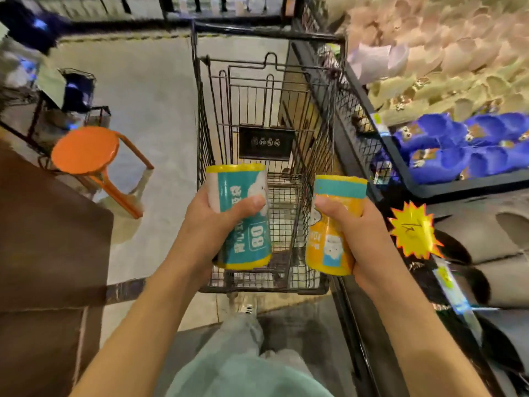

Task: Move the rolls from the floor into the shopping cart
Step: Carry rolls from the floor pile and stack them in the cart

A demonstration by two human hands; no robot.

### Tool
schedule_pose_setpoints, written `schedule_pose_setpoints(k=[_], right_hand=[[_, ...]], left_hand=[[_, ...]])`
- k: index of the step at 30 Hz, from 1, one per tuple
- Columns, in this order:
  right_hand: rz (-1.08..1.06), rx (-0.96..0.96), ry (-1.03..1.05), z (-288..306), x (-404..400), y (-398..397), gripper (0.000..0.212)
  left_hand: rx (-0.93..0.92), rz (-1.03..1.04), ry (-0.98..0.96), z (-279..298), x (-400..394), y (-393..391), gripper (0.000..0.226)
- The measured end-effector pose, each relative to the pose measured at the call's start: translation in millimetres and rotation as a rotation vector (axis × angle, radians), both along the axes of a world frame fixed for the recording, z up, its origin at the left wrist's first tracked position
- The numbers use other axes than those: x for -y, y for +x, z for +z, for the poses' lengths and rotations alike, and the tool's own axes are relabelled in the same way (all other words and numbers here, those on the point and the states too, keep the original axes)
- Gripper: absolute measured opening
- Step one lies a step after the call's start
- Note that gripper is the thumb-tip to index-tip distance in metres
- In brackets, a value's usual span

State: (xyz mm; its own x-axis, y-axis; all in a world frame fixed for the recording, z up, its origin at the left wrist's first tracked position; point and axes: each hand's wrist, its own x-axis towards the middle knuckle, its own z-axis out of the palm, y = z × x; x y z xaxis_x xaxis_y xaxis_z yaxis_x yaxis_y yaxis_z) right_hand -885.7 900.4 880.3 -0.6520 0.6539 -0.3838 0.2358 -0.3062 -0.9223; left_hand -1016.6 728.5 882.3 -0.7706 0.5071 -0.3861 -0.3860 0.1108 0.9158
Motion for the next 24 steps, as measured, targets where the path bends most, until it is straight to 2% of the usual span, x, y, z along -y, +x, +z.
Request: schedule_pose_setpoints(k=[4, 8, 13, 17, 19, 21, 24], right_hand=[[0.011, 0.088, -0.090, -48, -11, -31, 0.056], [0.005, 0.200, -0.213, -108, -19, -62, 0.055], [0.056, 0.343, -0.212, -195, -29, -95, 0.050], [0.115, 0.427, -0.195, -274, -33, -111, 0.046], [0.106, 0.475, -0.235, -312, -31, -115, 0.047], [0.130, 0.511, -0.255, -345, -23, -120, 0.056], [0.135, 0.565, -0.294, -385, -10, -125, 0.084]], left_hand=[[0.056, -0.030, -0.116, -44, -16, -30, 0.062], [-0.036, -0.057, -0.351, -100, -35, -55, 0.055], [-0.036, -0.083, -0.547, -184, -55, -79, 0.046], [-0.043, -0.084, -0.714, -267, -53, -90, 0.050], [-0.057, -0.093, -0.799, -308, -50, -92, 0.062], [-0.061, -0.089, -0.844, -343, -44, -90, 0.074], [-0.044, -0.056, -0.890, -381, -40, -86, 0.084]])
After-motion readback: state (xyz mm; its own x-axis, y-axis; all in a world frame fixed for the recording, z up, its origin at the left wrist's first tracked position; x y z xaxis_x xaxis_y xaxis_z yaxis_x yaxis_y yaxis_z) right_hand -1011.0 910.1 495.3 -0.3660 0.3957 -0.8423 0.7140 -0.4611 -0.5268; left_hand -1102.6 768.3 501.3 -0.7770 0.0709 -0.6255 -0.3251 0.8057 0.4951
